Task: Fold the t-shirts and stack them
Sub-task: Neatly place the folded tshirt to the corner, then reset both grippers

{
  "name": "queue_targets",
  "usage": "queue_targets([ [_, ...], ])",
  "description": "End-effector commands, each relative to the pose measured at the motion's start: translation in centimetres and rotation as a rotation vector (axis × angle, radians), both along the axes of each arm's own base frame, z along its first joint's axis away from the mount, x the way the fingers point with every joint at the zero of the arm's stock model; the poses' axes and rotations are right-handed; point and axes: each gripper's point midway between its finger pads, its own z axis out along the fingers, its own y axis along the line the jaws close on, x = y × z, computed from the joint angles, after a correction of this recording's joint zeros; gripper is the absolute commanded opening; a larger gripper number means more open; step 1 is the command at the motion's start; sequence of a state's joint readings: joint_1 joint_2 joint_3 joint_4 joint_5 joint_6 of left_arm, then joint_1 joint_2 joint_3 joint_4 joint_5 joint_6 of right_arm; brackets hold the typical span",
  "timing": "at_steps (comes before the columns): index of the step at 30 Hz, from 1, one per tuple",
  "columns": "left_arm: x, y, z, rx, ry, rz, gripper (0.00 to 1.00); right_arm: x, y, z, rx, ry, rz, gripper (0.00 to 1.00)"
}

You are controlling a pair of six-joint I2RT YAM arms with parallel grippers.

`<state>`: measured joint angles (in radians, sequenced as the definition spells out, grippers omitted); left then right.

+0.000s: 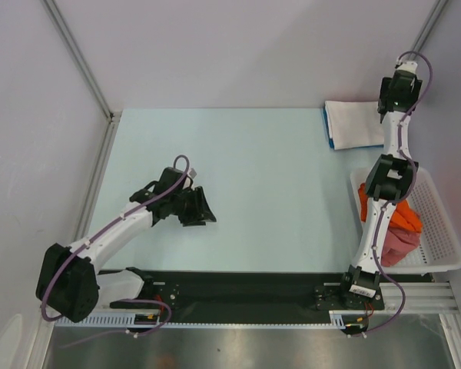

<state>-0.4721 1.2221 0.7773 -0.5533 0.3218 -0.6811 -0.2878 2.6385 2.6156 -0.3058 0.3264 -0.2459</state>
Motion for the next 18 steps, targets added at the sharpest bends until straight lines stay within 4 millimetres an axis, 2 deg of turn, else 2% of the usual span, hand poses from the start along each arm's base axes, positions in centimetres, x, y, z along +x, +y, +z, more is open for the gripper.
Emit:
queue_targets([
  [1, 0.4, 0.0, 1.5, -0.045, -0.057, 0.030, 0.49, -0.4, 5.7, 10.7, -0.015, -0.151, 0.058, 0.77],
  [2, 0.5, 0.0, 1.9, -0.053, -0.068, 0.036, 0.50, -0.6, 7.0, 10.7, -0.002, -0.139, 0.068, 0.79],
  [3, 0.5, 0.1, 1.8, -0.053, -0.069, 0.051, 0.50, -0.8, 8.7, 9.0, 0.023, -0.089, 0.079, 0.82],
  [4, 0.7, 0.1, 2.1, -0.064, -0.086, 0.060, 0.50, -1.3, 10.2, 10.3, 0.042, -0.097, 0.097, 0.87],
  [5, 0.8, 0.0, 2.6, -0.079, -0.110, 0.068, 0.50, -1.1, 13.4, 10.2, 0.100, -0.106, 0.133, 0.88],
  [7, 0.9, 0.1, 2.8, -0.100, -0.130, 0.101, 0.52, -2.0, 17.3, 9.7, 0.179, -0.069, 0.199, 0.91],
  [8, 0.9, 0.2, 3.5, -0.122, -0.156, 0.115, 0.52, -2.2, 20.9, 9.8, 0.229, -0.071, 0.250, 0.92],
  [9, 0.5, 0.4, 2.9, -0.127, -0.152, 0.127, 0.54, -2.8, 22.2, 8.9, 0.274, -0.051, 0.265, 0.93],
  [10, 0.8, 0.2, 3.2, -0.158, -0.165, 0.152, 0.54, -3.5, 25.8, 6.6, 0.318, 0.008, 0.318, 0.95],
  [11, 0.7, 0.2, 3.2, -0.179, -0.173, 0.168, 0.54, -4.9, 29.1, 7.8, 0.335, 0.007, 0.370, 0.96],
  [12, 0.2, 0.4, 2.7, -0.197, -0.177, 0.185, 0.55, -5.9, 31.3, 7.3, 0.347, 0.030, 0.405, 0.98],
  [13, 0.5, 0.2, 3.2, -0.245, -0.192, 0.220, 0.56, -6.7, 33.1, 7.5, 0.349, 0.026, 0.435, 1.00],
  [14, 0.6, 0.3, 3.1, -0.268, -0.201, 0.249, 0.56, -9.1, 34.4, 5.6, 0.359, 0.085, 0.455, 1.00],
  [15, 0.0, 0.6, 1.6, -0.275, -0.177, 0.278, 0.57, -10.7, 37.5, 5.3, 0.377, 0.100, 0.521, 1.00],
  [16, 0.4, 0.6, 2.7, -0.344, -0.201, 0.325, 0.59, -11.9, 39.4, 4.5, 0.442, 0.100, 0.562, 1.00],
  [17, 0.7, 1.0, 2.6, -0.364, -0.205, 0.363, 0.59, -14.7, 40.6, 0.0, 0.497, 0.191, 0.577, 1.00],
  [18, 0.4, 1.3, 1.4, -0.384, -0.171, 0.414, 0.61, -16.6, 43.3, 2.0, 0.608, 0.128, 0.671, 1.00],
])
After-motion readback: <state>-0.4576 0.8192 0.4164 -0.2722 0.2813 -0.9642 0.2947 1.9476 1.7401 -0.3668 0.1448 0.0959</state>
